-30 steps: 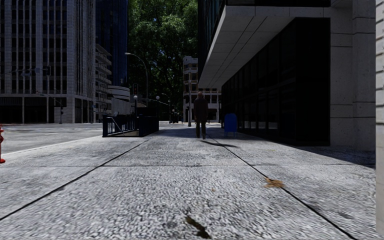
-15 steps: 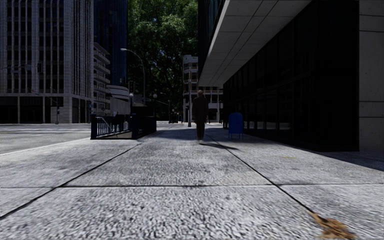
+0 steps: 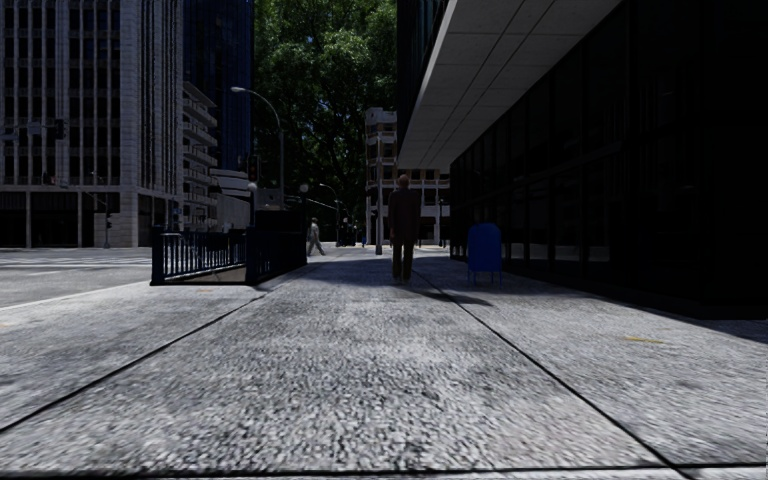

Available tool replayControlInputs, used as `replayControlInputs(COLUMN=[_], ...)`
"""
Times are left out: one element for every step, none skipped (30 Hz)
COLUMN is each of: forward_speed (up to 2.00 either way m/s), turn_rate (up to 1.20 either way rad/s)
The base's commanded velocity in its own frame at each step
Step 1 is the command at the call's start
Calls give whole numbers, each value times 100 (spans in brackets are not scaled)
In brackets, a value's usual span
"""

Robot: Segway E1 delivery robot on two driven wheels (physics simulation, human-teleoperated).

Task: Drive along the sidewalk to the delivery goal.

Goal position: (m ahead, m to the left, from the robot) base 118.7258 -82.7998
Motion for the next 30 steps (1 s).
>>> replayControlInputs(forward_speed=[200,200,200,200,200,200,200,200,200,200,200,200,200,200,200,200,200,200,200,200,200,200,200,200,200,200,200,200,200,200], turn_rate=[0,0,0,0,0,0,0,0,0,0,0,0,0,0,0,0,0,0,0,0,0,0,0,0,0,0,0,0,0,0])
